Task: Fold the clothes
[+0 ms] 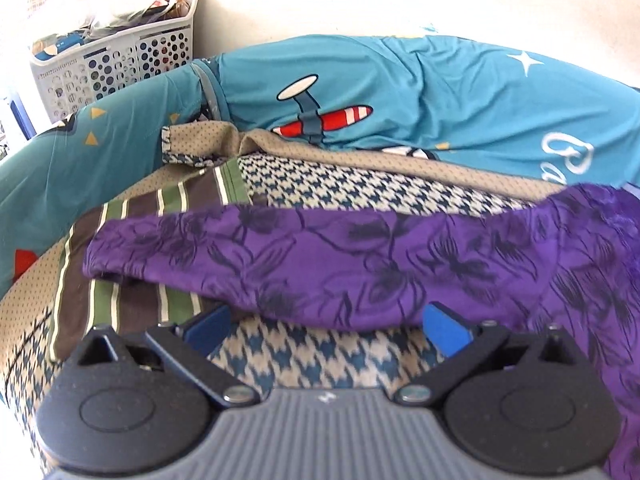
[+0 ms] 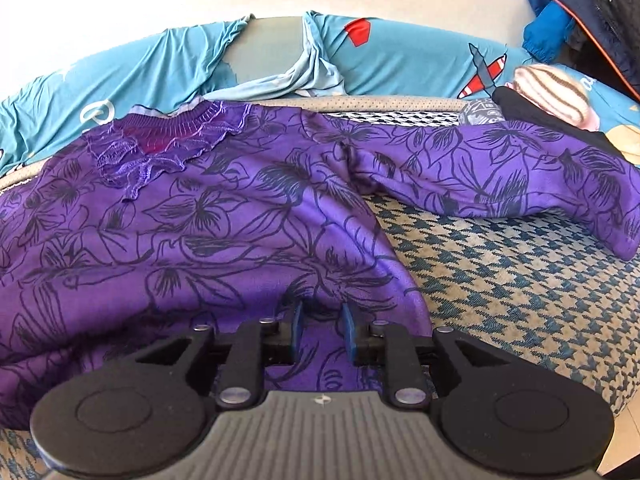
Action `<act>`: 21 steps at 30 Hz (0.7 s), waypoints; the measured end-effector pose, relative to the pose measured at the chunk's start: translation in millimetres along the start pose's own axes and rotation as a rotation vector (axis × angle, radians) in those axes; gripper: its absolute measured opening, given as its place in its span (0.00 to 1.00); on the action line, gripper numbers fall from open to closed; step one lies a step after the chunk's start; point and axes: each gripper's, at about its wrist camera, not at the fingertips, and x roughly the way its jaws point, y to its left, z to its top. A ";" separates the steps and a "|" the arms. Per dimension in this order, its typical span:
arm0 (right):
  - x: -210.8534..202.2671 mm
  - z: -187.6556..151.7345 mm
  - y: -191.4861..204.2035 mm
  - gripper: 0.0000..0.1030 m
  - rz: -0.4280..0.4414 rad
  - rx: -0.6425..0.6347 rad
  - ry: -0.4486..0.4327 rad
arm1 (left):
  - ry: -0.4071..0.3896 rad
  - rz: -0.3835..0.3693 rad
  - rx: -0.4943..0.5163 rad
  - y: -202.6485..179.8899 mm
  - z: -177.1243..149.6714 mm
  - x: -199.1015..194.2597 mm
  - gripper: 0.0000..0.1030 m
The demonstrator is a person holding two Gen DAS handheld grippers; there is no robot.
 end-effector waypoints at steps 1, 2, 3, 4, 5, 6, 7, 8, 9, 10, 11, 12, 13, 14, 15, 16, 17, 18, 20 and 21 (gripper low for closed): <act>0.7 -0.1 0.9 0.20 -0.002 -0.005 0.000 | -0.008 0.003 0.000 -1.0 4.1 3.7 1.00; 1.2 -0.3 2.0 0.20 -0.005 -0.011 -0.001 | -0.015 0.005 0.004 -2.3 7.9 7.0 1.00; 2.0 -0.6 3.0 0.21 -0.008 -0.016 -0.001 | -0.021 0.008 0.011 -4.1 10.8 9.9 1.00; 2.9 -1.0 4.1 0.22 -0.011 -0.022 -0.002 | -0.021 0.011 0.021 -5.9 13.0 13.5 1.00; 3.5 -1.4 5.3 0.23 -0.013 -0.026 -0.003 | -0.015 0.013 0.029 -7.3 14.4 18.0 1.00; 3.9 -1.7 6.5 0.24 -0.015 -0.031 -0.005 | -0.004 0.015 0.033 -7.9 14.8 23.2 1.00; 4.4 -1.9 7.6 0.24 -0.017 -0.036 -0.006 | 0.013 0.018 0.035 -8.0 14.1 29.5 1.00; 4.9 -2.0 8.6 0.25 -0.019 -0.041 -0.007 | 0.037 0.021 0.032 -7.3 11.3 35.2 1.00; 5.4 -2.0 9.6 0.25 -0.021 -0.046 -0.008 | 0.071 0.020 0.021 -5.9 6.4 39.9 1.00; 5.9 -2.1 10.3 0.25 -0.022 -0.048 -0.009 | 0.105 0.019 0.010 -4.4 1.4 44.6 1.00; 6.4 -2.2 10.9 0.26 -0.023 -0.048 -0.009 | 0.139 0.018 -0.001 -3.0 -3.5 49.3 1.00; 6.8 -2.1 11.3 0.26 -0.024 -0.048 -0.009 | 0.161 0.013 -0.018 -0.8 -7.8 52.4 1.00; 7.3 -1.9 11.6 0.27 -0.024 -0.048 -0.008 | 0.162 0.002 -0.045 2.9 -11.1 52.4 1.00; 7.6 -1.7 11.7 0.27 -0.024 -0.048 -0.008 | 0.164 -0.008 -0.072 6.5 -14.3 52.5 1.00; 7.8 -1.6 11.7 0.27 -0.024 -0.047 -0.007 | 0.165 -0.016 -0.088 9.0 -16.4 52.4 1.00; 7.8 -1.7 11.5 0.27 -0.024 -0.045 -0.007 | 0.167 -0.018 -0.083 9.5 -16.5 51.9 1.00; 8.0 -1.7 11.5 0.27 -0.023 -0.045 -0.007 | 0.172 -0.018 -0.077 9.4 -17.3 50.9 1.00; 8.1 -1.8 11.8 0.28 -0.023 -0.046 -0.007 | 0.178 -0.019 -0.070 8.9 -18.6 49.7 1.00; 8.8 -2.1 12.2 0.28 -0.023 -0.050 -0.006 | 0.184 -0.019 -0.052 7.0 -21.6 47.2 1.00; 9.0 -2.1 12.2 0.28 -0.023 -0.049 -0.005 | 0.185 -0.018 -0.042 5.9 -23.0 45.7 1.00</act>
